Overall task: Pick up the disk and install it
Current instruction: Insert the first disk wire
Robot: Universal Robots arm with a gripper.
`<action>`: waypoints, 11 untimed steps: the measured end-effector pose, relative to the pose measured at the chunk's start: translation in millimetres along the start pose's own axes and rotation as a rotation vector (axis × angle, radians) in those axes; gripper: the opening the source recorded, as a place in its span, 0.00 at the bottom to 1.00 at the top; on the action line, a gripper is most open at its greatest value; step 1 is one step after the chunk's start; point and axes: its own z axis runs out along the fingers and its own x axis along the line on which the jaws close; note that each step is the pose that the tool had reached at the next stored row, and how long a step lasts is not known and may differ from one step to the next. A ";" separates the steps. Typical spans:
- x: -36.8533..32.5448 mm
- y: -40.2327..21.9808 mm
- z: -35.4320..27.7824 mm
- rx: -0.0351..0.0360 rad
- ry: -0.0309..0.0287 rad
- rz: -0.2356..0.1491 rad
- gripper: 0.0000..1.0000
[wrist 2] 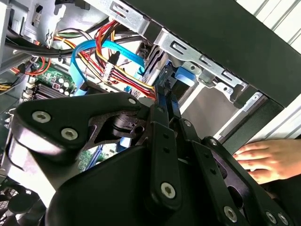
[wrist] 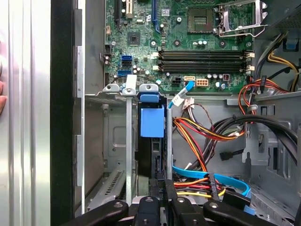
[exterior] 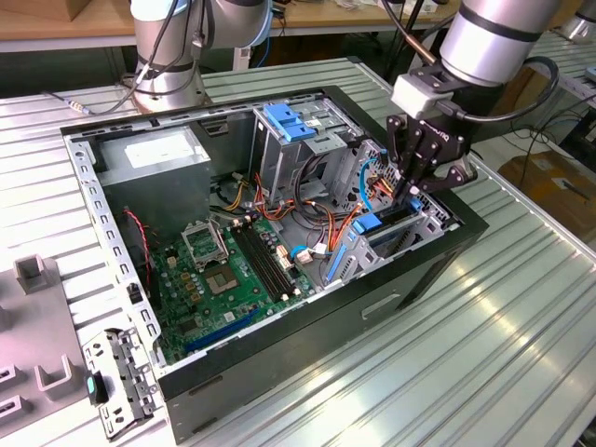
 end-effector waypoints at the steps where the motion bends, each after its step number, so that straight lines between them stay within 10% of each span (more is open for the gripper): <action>1: 0.1 0.0 0.1 -0.0001 0.0001 0.002 0.16; 11: 0.3 0.0 2.4 -0.0008 -0.0002 0.022 0.16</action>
